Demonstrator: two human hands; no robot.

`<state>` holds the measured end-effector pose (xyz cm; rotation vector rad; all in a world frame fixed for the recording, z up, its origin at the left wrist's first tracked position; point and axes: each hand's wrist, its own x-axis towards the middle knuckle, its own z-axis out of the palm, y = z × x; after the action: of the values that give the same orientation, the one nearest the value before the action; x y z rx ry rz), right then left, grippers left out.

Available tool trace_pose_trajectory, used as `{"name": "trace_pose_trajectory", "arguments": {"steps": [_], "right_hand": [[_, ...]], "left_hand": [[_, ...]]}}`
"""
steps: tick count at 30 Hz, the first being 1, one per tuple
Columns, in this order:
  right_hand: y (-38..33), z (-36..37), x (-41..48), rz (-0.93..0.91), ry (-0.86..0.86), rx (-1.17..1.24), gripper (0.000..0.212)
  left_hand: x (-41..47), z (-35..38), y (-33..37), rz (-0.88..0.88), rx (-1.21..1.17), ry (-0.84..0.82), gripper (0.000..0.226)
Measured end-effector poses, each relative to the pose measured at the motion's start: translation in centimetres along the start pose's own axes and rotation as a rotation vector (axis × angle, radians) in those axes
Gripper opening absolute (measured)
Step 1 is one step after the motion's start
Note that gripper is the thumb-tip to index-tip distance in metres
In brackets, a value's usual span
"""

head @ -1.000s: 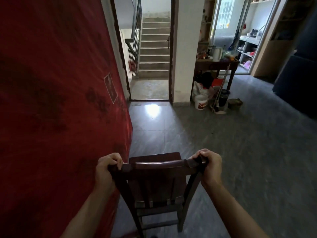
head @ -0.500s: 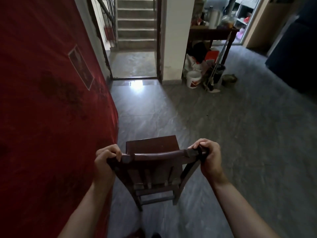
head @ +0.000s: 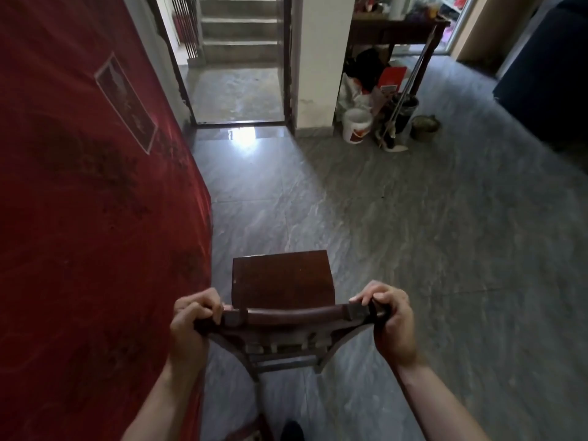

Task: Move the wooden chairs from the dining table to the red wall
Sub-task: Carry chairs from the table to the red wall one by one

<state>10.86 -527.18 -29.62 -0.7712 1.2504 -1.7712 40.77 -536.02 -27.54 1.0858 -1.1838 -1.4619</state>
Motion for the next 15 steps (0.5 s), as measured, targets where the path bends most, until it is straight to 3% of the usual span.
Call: {"name": "trace_pose_trajectory", "arguments": {"steps": [9,15], "right_hand": [[1.3,-2.6,-6.4,0.049,-0.006,-0.134,0.026],[-1.7,-2.3,-5.7,0.110,-0.091,-0.174,0.031]], "left_hand": [[-6.4,-0.7,-1.6,-0.048,0.049,-0.017,0.021],[-5.8,-1.5,-0.4,-0.095,0.182,-0.131,0.031]]}}
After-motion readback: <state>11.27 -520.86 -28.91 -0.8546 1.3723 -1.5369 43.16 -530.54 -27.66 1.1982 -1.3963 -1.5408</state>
